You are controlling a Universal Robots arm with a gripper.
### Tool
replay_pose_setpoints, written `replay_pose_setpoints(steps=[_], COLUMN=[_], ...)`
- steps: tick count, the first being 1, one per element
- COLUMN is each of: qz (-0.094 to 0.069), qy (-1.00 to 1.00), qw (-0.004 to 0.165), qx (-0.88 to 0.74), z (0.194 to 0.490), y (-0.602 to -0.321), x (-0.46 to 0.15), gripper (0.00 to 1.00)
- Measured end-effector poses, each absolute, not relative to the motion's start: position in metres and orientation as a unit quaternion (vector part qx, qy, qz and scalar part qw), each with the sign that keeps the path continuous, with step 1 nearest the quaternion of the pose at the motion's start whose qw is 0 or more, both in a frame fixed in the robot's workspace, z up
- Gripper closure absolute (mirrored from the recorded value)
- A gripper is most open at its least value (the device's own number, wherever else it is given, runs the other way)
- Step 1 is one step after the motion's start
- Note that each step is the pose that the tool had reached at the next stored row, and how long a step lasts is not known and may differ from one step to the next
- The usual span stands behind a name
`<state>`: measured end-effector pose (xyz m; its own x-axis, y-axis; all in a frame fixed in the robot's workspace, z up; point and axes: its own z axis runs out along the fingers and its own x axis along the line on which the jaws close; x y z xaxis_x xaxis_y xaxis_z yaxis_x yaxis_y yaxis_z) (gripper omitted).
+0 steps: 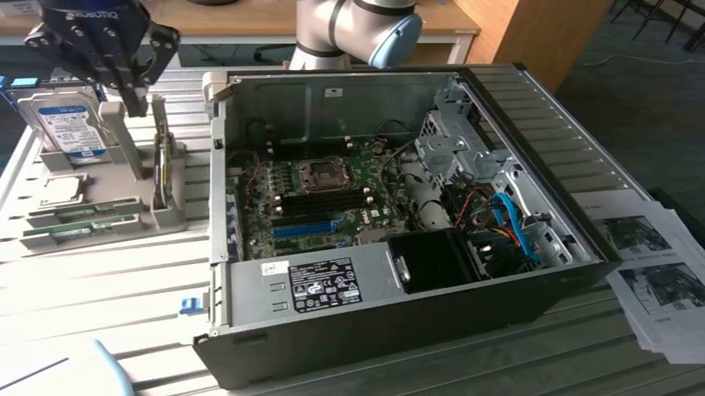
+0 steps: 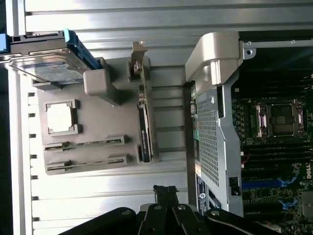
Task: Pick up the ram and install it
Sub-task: 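Reach for the ram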
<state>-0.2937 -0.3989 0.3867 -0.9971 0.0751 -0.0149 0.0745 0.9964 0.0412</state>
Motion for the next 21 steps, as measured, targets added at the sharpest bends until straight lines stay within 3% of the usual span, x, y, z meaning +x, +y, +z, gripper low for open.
replay_pose_setpoints(steps=[21], qz=[0.02], qy=[0.999], qw=[0.006], qx=[0.038], z=[0.382], y=[-0.399], x=[-0.352], gripper=[0.91])
